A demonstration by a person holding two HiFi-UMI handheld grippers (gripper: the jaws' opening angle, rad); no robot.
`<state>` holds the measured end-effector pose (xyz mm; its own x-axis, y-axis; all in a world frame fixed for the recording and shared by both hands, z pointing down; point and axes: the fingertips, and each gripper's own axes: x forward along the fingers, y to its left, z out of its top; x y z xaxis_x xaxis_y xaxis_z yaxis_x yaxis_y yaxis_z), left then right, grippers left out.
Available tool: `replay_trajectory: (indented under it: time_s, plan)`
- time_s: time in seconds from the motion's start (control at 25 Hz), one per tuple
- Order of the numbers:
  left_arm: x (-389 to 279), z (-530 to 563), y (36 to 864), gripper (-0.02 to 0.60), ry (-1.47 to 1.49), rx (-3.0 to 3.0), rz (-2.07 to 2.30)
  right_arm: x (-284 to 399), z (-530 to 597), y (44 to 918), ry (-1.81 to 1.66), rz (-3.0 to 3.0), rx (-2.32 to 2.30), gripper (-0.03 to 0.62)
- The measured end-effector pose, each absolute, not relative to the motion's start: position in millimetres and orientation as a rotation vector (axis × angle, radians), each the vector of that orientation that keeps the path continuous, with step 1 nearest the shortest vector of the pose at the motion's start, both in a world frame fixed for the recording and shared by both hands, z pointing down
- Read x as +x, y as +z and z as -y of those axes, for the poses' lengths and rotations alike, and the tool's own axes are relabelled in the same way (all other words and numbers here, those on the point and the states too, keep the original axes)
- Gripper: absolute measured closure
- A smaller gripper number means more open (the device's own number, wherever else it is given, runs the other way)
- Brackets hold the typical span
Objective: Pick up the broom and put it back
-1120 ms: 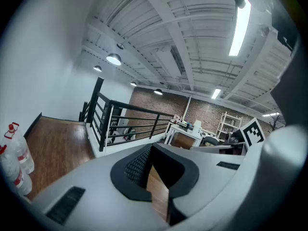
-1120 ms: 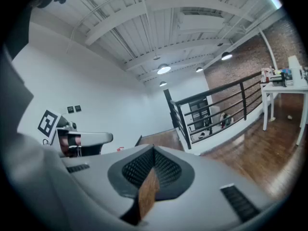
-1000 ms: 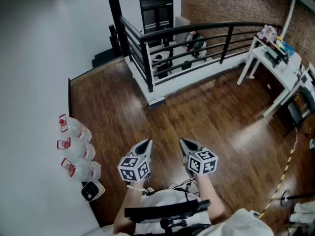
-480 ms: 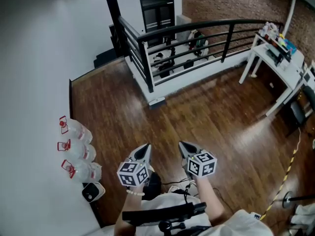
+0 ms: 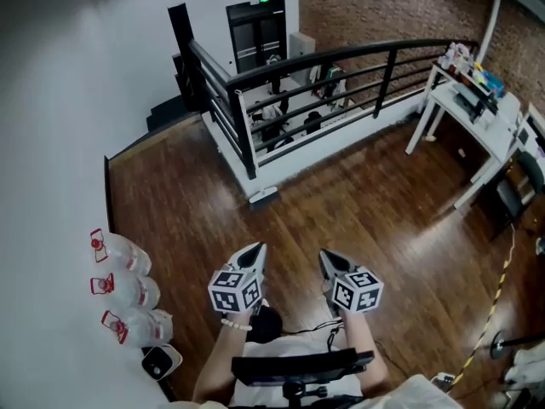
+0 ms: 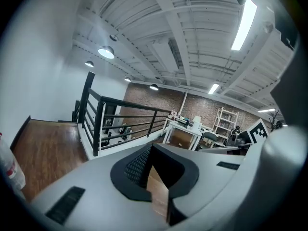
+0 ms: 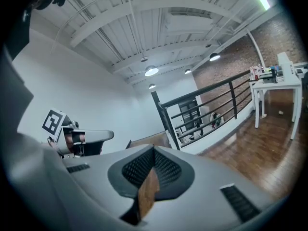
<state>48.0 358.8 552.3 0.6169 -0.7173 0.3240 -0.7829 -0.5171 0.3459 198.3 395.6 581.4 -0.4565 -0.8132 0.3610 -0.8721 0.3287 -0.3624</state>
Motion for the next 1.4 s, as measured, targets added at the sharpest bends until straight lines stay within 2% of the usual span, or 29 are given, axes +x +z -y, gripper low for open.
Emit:
replay_trajectory:
  time_s: [0.4,0.72,1.04,1.4]
  plan:
    - [-15.3,-210.3,535.3,0.583,0.171,2.382,1.176,131.2,-231.0,548.0,0.709,2.468,1.551,0.583]
    - [-63.7,-128.5,539.4,0.584,0.169,2.368,1.178,75.0,-150.6,551.5,0.698,2.459,1.521,0.583]
    - [-72.9,-68.5,549.3,0.584,0.154,2.339,1.178,69.6,-89.0,564.2,0.737,2.450,1.526,0.583]
    - [-53.7,33.4,547.7,0.584,0.138,2.318,1.235,79.3,28.6,562.4,0.725,2.513,1.457,0.583]
